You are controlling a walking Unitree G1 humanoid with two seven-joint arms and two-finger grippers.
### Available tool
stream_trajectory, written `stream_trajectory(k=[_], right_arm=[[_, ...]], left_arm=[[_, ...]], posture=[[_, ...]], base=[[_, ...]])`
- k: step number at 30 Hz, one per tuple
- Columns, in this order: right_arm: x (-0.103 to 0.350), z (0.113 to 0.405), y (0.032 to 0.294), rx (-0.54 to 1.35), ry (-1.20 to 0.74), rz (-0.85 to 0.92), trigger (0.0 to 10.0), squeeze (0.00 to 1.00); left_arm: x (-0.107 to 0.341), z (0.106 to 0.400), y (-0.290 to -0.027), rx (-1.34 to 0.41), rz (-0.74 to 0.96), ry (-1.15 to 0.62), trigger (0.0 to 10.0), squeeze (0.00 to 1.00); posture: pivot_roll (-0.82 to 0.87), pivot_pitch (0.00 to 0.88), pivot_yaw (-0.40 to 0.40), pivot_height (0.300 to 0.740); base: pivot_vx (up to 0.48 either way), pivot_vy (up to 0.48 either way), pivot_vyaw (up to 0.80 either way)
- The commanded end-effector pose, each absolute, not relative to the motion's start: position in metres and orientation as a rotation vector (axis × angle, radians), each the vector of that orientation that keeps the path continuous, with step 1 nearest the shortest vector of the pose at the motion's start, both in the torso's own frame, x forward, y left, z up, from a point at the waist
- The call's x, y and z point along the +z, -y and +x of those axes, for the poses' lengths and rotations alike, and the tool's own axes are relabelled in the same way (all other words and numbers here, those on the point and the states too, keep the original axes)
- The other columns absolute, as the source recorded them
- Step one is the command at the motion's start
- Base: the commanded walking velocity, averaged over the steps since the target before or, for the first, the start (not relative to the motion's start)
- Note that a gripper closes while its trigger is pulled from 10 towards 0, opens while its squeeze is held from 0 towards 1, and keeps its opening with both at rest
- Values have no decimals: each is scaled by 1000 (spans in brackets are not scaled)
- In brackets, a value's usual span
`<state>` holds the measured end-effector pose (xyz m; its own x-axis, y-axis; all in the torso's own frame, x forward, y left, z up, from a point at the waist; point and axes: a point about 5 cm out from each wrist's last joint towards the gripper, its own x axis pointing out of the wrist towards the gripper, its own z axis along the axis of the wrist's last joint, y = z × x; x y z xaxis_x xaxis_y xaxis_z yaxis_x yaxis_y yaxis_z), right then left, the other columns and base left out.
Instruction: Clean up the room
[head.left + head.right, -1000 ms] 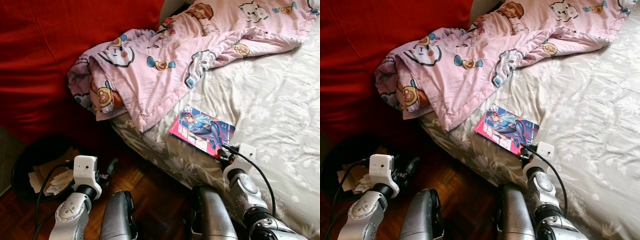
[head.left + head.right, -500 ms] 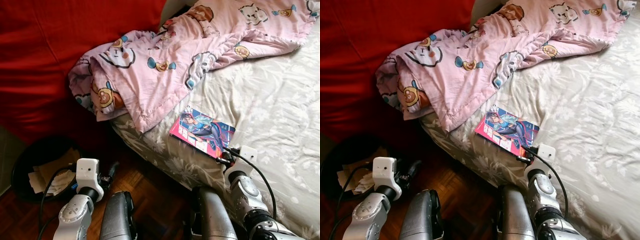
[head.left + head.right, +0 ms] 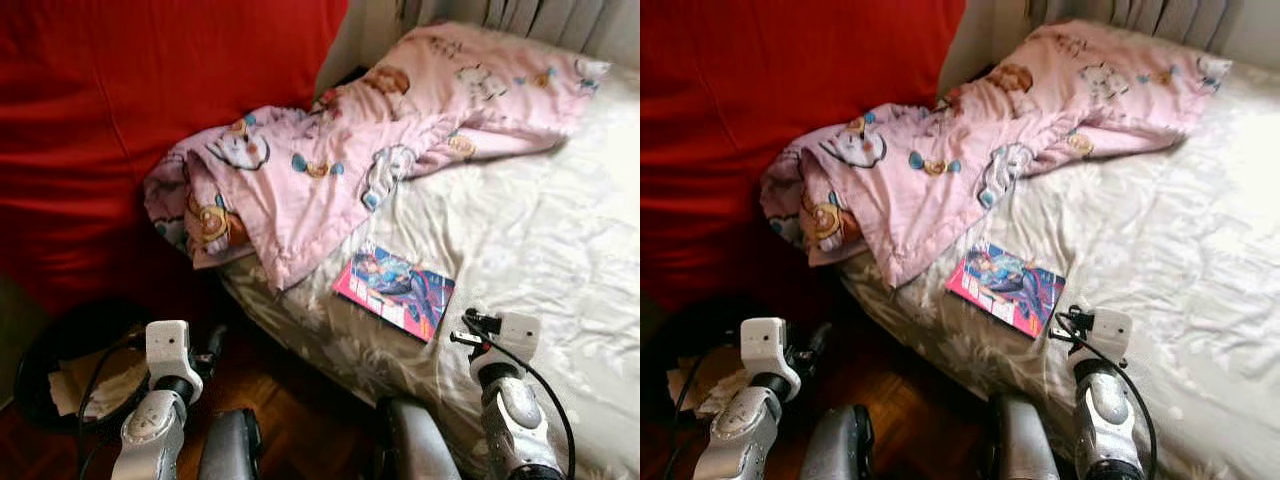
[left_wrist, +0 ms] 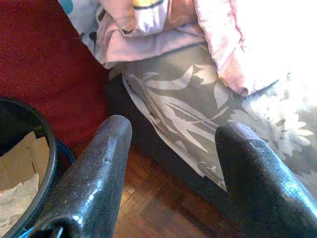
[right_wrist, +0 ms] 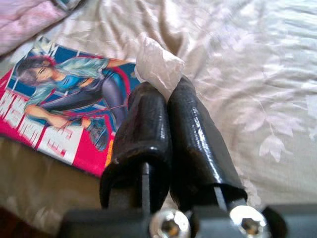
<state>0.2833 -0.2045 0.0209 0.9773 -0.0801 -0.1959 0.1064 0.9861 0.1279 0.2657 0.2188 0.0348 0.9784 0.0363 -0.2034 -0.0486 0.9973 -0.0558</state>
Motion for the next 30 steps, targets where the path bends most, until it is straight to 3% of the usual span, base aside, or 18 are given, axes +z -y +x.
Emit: stream_trajectory(k=[1, 6, 8, 12, 30], right_arm=[[12, 276, 206, -93, -231, 137, 10000, 0], [0, 270, 200, -33, -297, 137, 10000, 0], [-21, 256, 204, -81, -445, 112, 10000, 0], [-36, 242, 204, -92, -532, 115, 10000, 0], [-67, 210, 196, -125, -786, 119, 10000, 0]], left_arm=[[30, 263, -224, 78, -75, -214, 10000, 0], [18, 259, -229, 134, -110, -254, 10000, 0], [3, 251, -239, 191, -116, -316, 10000, 0], [-10, 242, -246, 220, -104, -380, 10000, 0], [-61, 199, -237, 246, -79, -734, 10000, 0]], posture=[[48, 11, -15, 581], [52, 0, -13, 581], [79, 0, -9, 601], [71, 0, 0, 626], [82, 0, -8, 736]], base=[[0, 0, 0], [0, 0, 0], [0, 0, 0], [0, 0, 0], [0, 0, 0]])
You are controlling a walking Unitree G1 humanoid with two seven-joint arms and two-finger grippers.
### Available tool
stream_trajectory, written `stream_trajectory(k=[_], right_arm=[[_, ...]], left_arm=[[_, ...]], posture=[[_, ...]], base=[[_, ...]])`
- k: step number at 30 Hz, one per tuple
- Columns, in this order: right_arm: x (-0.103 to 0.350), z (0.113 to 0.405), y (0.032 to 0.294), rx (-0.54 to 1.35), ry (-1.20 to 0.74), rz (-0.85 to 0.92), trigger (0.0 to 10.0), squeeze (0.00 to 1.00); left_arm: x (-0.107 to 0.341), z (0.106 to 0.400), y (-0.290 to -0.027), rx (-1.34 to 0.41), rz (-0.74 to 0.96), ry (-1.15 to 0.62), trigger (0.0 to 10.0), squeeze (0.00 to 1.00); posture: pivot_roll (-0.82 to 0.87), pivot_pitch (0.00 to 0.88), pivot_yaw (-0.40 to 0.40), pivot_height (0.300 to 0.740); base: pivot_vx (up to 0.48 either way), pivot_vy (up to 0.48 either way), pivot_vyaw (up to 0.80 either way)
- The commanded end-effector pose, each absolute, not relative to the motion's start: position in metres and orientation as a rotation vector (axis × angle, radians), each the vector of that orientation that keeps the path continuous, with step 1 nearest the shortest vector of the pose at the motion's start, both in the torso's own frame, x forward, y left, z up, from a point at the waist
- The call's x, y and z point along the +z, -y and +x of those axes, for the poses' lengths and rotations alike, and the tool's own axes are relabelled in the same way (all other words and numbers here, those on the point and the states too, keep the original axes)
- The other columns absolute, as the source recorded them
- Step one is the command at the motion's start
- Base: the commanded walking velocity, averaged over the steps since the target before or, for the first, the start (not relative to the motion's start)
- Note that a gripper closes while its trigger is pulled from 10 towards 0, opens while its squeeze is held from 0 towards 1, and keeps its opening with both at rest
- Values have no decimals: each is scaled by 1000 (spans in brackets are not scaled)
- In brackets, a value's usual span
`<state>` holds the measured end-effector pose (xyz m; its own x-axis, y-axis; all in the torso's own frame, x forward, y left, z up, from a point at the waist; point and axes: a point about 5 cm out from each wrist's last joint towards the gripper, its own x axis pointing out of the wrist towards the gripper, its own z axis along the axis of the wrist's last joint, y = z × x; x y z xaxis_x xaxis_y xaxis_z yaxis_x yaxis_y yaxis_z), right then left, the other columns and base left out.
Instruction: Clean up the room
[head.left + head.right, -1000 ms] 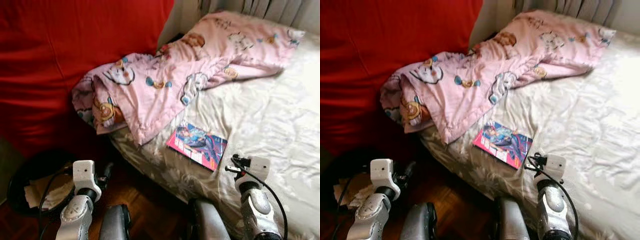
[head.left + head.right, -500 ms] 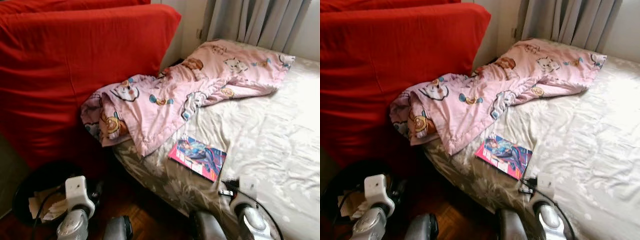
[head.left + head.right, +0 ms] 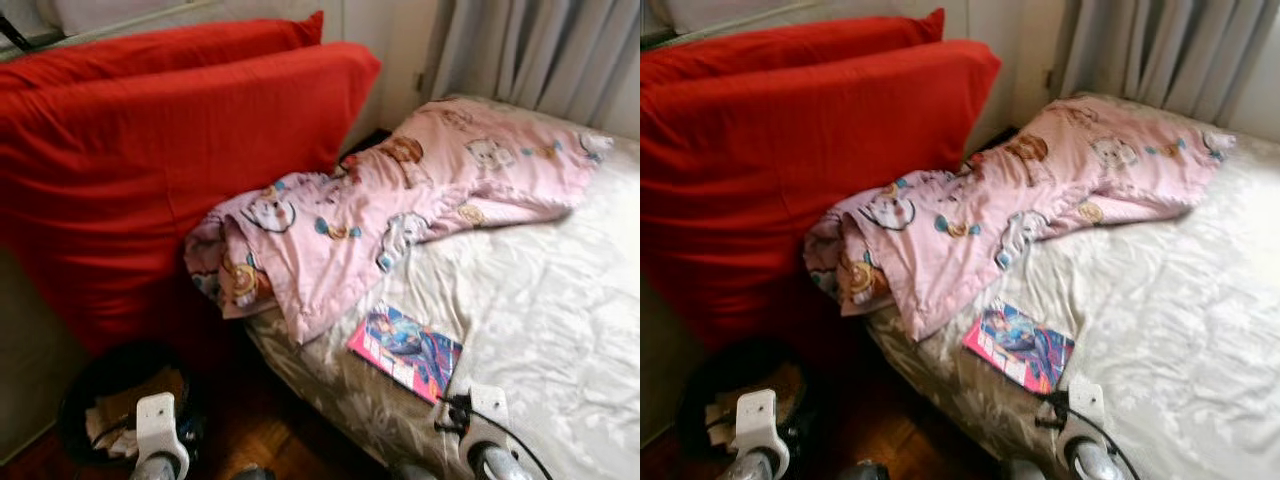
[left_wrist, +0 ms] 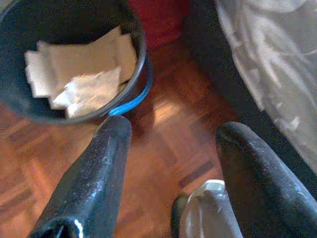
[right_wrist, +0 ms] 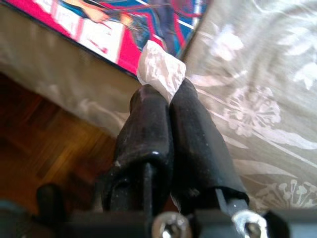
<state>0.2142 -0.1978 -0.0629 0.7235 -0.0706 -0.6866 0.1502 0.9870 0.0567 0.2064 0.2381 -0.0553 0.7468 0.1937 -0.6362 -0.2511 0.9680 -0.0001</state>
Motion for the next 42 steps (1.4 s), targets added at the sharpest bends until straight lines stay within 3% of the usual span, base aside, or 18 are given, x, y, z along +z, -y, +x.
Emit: stream_trajectory(k=[1, 6, 17, 29, 42], right_arm=[[-68, 209, 192, -107, -799, 123, 10000, 0], [-71, 207, 180, 26, -834, 49, 10000, 0], [-88, 165, 212, -187, -956, 139, 10000, 0], [-84, 166, 232, -324, -928, 221, 10000, 0], [-87, 164, 222, -310, -928, 269, 10000, 0]], left_arm=[[-63, 197, -235, 240, -83, -750, 10000, 0], [-66, 198, -227, 222, -99, -767, 10000, 0], [-72, 193, -214, 183, -115, -812, 10000, 0], [-75, 189, -214, 139, -85, -843, 10000, 0], [-79, 179, -221, 143, -70, -892, 10000, 0]], posture=[[83, 0, -7, 740], [64, 0, -20, 740], [49, 0, -29, 740], [54, 0, -13, 740], [67, 0, -1, 740]], base=[[0, 0, 0], [0, 0, 0], [0, 0, 0], [0, 0, 0], [0, 0, 0]])
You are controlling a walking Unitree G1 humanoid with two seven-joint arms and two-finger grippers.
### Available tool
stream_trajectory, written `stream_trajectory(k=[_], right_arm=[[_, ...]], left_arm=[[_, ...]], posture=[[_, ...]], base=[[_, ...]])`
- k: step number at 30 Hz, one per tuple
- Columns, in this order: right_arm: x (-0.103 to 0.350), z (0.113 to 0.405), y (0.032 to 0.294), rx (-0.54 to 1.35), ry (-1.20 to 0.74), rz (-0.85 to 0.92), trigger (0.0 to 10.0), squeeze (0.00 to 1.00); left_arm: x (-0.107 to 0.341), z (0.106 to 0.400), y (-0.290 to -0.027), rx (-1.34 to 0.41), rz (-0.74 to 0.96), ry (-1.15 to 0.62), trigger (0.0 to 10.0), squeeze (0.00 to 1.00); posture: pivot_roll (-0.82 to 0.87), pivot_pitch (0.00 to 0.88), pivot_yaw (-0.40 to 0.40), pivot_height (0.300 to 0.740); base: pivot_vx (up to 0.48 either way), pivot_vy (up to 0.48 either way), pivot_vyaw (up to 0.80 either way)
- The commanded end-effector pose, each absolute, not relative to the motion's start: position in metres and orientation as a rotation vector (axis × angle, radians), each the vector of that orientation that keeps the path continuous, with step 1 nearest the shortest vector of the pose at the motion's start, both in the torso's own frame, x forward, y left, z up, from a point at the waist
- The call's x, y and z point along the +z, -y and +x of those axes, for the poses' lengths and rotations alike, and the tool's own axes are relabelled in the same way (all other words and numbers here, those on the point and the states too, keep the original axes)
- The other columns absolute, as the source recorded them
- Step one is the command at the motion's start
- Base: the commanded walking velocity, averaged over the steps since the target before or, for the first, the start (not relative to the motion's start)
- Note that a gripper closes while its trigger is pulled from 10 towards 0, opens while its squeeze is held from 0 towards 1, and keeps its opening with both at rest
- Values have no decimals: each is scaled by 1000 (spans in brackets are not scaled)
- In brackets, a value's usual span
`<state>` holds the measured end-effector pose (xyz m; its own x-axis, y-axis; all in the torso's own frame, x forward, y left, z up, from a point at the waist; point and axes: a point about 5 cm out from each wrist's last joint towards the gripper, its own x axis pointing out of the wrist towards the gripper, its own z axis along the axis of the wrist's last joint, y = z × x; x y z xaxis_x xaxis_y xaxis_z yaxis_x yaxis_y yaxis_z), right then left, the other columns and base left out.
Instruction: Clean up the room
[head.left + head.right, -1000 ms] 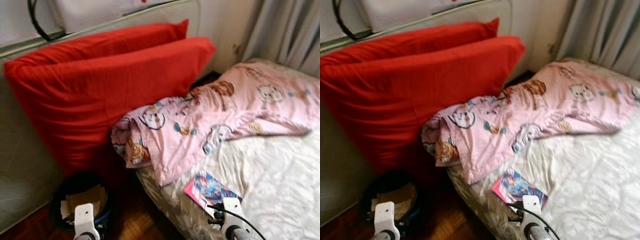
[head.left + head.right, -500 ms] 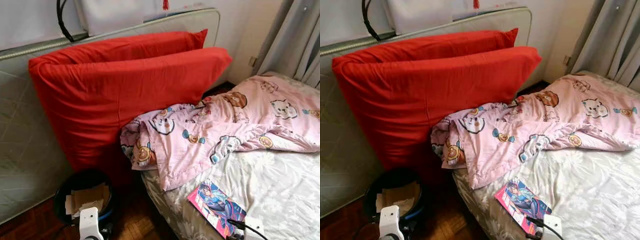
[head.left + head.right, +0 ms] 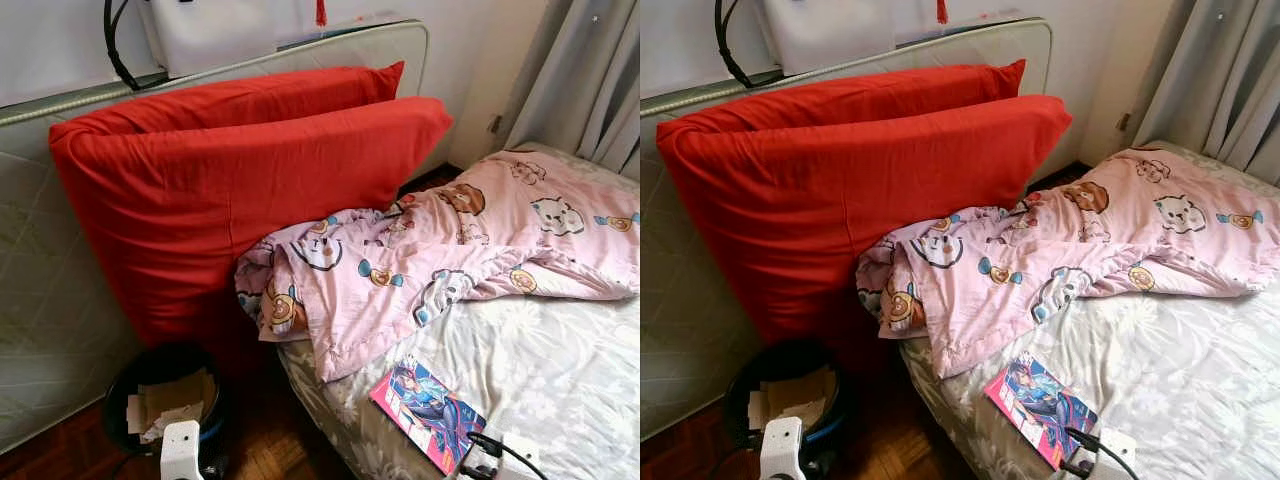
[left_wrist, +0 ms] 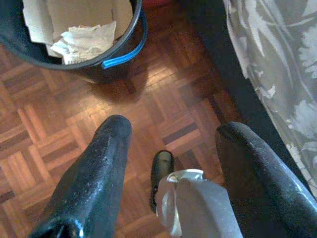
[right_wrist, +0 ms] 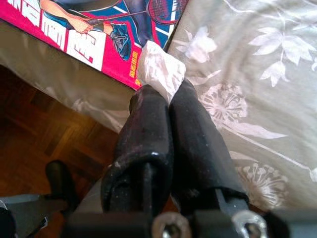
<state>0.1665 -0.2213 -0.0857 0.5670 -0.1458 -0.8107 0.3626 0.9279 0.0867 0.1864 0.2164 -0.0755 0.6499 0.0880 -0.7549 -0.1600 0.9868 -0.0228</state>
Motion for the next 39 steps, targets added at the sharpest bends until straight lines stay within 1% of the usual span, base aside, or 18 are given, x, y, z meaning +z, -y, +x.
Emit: stream_trajectory(k=[1, 5, 9, 16, 39], right_arm=[[-88, 162, 221, -303, -942, 267, 10000, 0], [-89, 158, 223, -298, -955, 262, 10000, 0], [-87, 166, 218, -286, -941, 265, 10000, 0], [-87, 167, 217, -273, -939, 268, 10000, 0], [-86, 168, 217, -264, -938, 247, 10000, 0]], left_arm=[[-79, 178, -221, 142, -65, -898, 10000, 0], [-80, 176, -224, 149, -62, -905, 10000, 0], [-80, 175, -226, 157, -63, -904, 10000, 0], [-81, 170, -232, 173, -67, -913, 10000, 0], [-79, 172, -232, 181, -76, -896, 10000, 0]], posture=[[67, 0, -1, 740], [83, 0, -3, 740], [83, 0, 2, 740], [87, 0, 2, 740], [87, 0, 10, 740]], base=[[0, 0, 0], [0, 131, 0], [0, 325, 0], [0, 325, 0], [0, 308, 0]])
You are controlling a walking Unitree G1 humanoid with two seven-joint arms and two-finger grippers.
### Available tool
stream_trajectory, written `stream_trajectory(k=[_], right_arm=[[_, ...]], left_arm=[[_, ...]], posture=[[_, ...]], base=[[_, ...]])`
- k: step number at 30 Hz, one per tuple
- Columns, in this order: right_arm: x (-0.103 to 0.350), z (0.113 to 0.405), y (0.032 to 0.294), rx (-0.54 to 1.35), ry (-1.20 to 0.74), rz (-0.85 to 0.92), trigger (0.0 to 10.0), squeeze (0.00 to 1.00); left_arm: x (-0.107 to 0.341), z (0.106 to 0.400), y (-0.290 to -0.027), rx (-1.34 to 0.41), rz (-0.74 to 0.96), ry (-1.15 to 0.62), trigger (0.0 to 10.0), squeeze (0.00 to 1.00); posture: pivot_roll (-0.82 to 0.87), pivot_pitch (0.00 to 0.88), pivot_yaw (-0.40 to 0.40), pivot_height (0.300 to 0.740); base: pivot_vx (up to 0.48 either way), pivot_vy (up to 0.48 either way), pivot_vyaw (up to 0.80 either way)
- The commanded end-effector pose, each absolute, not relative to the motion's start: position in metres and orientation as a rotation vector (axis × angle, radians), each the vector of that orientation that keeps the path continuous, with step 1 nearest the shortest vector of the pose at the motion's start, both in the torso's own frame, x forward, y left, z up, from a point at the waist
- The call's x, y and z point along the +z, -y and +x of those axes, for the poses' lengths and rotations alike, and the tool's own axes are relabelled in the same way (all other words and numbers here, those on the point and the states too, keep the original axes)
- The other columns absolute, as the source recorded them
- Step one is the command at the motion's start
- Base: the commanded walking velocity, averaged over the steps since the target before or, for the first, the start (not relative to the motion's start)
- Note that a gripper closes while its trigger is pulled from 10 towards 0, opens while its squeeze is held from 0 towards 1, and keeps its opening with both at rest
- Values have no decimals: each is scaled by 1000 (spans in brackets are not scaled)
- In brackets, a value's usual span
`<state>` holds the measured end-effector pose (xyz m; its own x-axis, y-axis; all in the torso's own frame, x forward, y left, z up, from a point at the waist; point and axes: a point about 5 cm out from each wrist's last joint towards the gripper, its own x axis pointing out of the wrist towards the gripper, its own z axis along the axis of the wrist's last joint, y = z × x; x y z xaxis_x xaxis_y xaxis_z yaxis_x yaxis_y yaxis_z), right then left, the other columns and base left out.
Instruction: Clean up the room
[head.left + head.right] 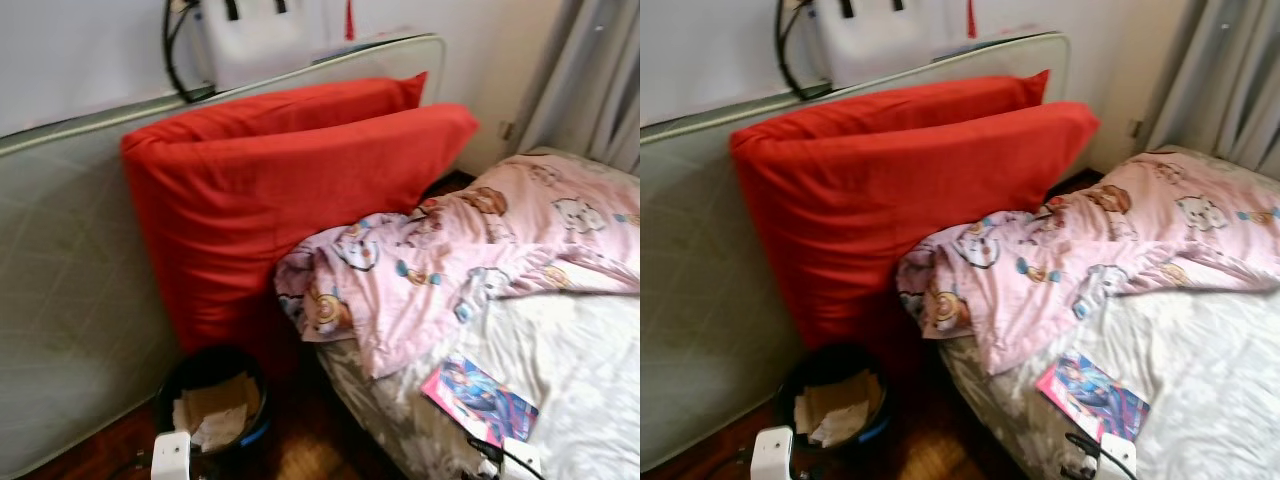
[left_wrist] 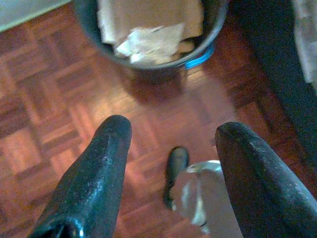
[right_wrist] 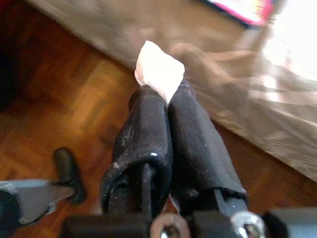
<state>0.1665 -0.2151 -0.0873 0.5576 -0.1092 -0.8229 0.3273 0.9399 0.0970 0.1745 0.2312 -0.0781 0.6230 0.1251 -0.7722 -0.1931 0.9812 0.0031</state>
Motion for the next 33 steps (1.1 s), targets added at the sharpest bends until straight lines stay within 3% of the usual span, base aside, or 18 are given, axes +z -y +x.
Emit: stream_trajectory(k=[1, 10, 22, 33], right_arm=[[-86, 168, 217, -264, -938, 246, 10000, 0], [-86, 168, 216, -258, -939, 244, 10000, 0], [-86, 169, 217, -251, -941, 235, 10000, 0], [-86, 169, 218, -245, -944, 226, 10000, 0]], left_arm=[[-79, 173, -232, 181, -76, -895, 10000, 0], [-78, 175, -233, 181, -72, -885, 10000, 0], [-77, 176, -232, 186, -78, -880, 10000, 0], [-79, 174, -231, 188, -83, -887, 10000, 0]], posture=[[88, 0, 9, 740], [97, 0, 9, 740], [103, 0, -5, 740], [104, 0, -8, 740]], base=[[0, 300, 0], [0, 46, 0], [0, 309, 0], [0, 76, 0]])
